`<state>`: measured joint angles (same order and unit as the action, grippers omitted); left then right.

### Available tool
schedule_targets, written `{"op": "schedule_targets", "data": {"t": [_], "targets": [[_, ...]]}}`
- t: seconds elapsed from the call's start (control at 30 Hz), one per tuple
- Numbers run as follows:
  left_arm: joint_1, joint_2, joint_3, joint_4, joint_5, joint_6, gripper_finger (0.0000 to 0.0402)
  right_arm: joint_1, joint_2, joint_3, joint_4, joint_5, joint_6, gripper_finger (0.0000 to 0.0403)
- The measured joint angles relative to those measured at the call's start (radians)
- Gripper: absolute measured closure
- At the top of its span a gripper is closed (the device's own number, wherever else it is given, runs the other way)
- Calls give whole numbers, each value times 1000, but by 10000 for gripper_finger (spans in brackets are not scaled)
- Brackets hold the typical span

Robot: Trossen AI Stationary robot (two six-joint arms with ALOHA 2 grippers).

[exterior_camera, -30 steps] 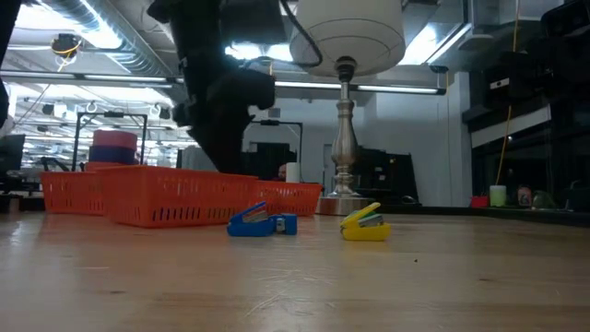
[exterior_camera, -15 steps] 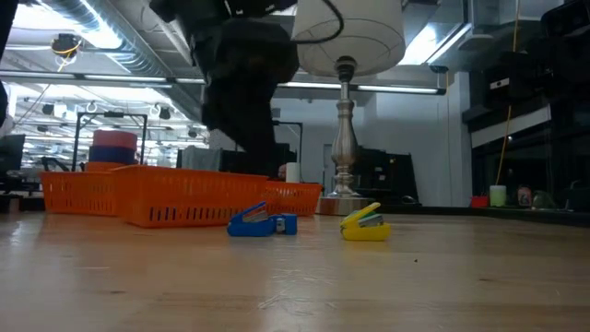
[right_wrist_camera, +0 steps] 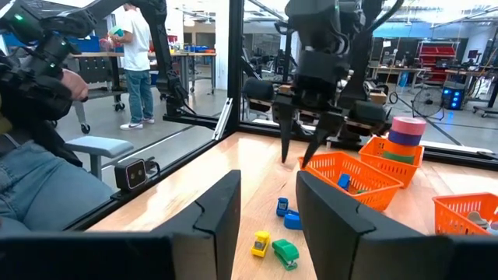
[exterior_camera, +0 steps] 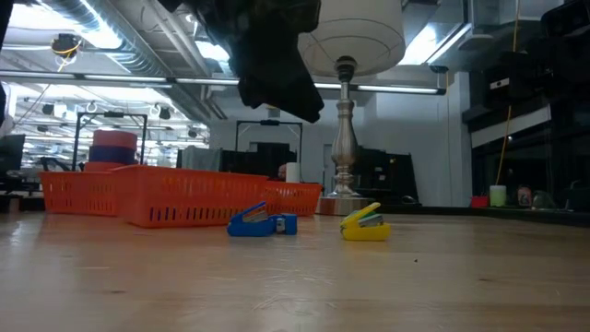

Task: Pick and place Stapler, Stapler remover, tape
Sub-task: Put the blue stapler into the bottom orange bin

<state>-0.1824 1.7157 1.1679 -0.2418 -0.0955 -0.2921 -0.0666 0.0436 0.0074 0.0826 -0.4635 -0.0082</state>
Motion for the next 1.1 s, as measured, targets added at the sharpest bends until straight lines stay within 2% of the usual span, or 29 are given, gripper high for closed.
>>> {"op": "schedule_targets", "data": {"t": [1.1], "targets": [[-67,0,0,-32,1,-11,288,0,0,0,0,0,0,274]]}}
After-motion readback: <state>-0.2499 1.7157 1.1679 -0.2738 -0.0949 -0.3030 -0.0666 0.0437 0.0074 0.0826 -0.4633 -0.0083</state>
